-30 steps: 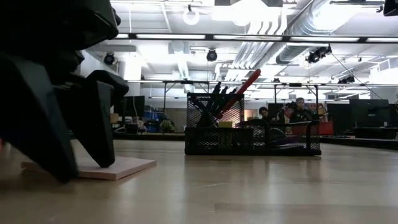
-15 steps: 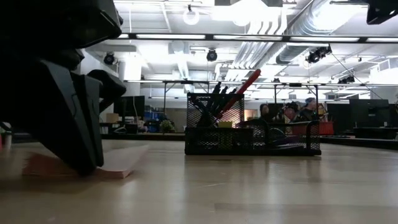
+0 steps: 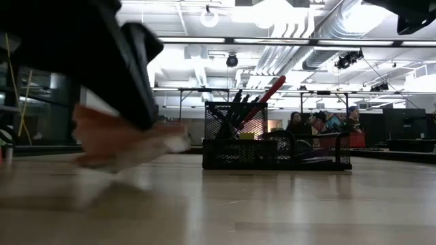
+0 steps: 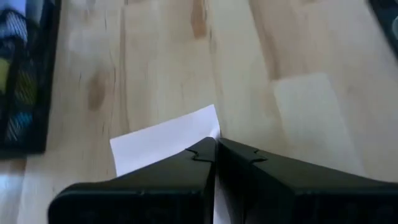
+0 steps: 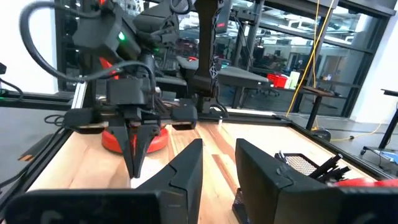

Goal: Pick and place office supplies into organizer
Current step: Put the pink sticky notes into the black desk organizer

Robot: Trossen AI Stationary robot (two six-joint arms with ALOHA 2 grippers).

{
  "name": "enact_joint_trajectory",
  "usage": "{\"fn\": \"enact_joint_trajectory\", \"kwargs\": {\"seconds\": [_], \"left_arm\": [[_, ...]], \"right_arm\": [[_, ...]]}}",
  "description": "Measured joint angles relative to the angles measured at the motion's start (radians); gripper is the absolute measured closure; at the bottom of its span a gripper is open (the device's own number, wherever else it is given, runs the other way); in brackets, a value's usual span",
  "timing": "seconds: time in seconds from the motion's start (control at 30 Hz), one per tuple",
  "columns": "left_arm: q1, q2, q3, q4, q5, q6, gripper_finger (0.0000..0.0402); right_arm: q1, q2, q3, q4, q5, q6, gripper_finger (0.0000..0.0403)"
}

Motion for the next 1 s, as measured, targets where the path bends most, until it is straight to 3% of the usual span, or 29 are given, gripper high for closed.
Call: {"fn": "enact_joint_trajectory", "kwargs": {"seconds": [0.17,0.37,0.57,0.83,1.0], "left_arm": [[0.002,-0.001,0.053,-0.027,-0.043,0.048,0.0401],[0.002,-0.003,0.124,-0.045,-0.167,0.115,0.0401],[0.009,-0.004,0.244,-0.047,-0.143,0.283,0.0401],[0.142,-0.006,0.434,-0.1,0.114,0.393,0.0401],[0.288,-0.006,0.541,-0.126,0.468,0.372,0.0401]], "right_arm": [[0.014,0.0,0.0,0.002,0.002,-0.002,0.0317],[0.083,0.0,0.0,0.045,-0.007,-0.024,0.0318],[0.172,0.0,0.0,0.04,-0.015,0.019,0.0318],[0.218,0.0,0.0,-0.016,-0.037,0.107,0.0318],[0.219,0.0,0.0,-0.124,-0.095,0.207,0.0318]]}}
